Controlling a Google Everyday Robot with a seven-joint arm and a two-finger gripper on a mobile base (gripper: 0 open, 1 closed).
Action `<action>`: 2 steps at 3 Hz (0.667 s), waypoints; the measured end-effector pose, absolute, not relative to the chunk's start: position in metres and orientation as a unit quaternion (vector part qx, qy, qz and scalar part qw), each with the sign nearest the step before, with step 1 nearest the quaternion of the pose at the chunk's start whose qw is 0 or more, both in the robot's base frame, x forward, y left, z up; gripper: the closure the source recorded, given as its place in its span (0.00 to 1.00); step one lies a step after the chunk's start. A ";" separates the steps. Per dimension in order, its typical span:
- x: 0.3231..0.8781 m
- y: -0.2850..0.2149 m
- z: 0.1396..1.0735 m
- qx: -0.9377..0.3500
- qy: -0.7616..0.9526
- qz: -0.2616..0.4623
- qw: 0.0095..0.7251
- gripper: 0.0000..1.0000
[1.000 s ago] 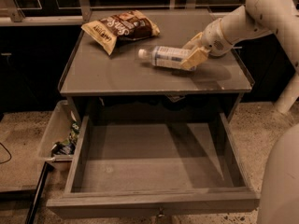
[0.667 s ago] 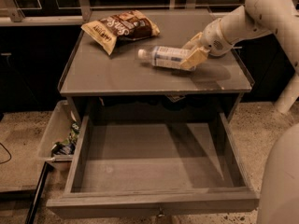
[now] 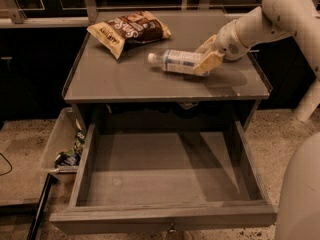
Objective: Pick blue plastic bottle from top drawer and place on counter
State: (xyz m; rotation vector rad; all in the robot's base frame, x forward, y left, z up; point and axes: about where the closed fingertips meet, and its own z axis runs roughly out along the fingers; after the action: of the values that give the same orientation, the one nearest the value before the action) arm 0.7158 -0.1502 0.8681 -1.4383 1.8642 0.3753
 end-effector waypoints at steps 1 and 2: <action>0.716 -0.150 0.868 -0.561 0.726 0.146 0.370 0.34; 0.716 -0.150 0.868 -0.561 0.726 0.146 0.370 0.11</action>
Offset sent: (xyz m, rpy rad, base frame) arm 0.0000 0.0000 0.0000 0.0000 0.0000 0.0000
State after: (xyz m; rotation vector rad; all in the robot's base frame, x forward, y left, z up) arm 0.7159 -0.1502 0.8680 -1.4384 1.8642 0.3754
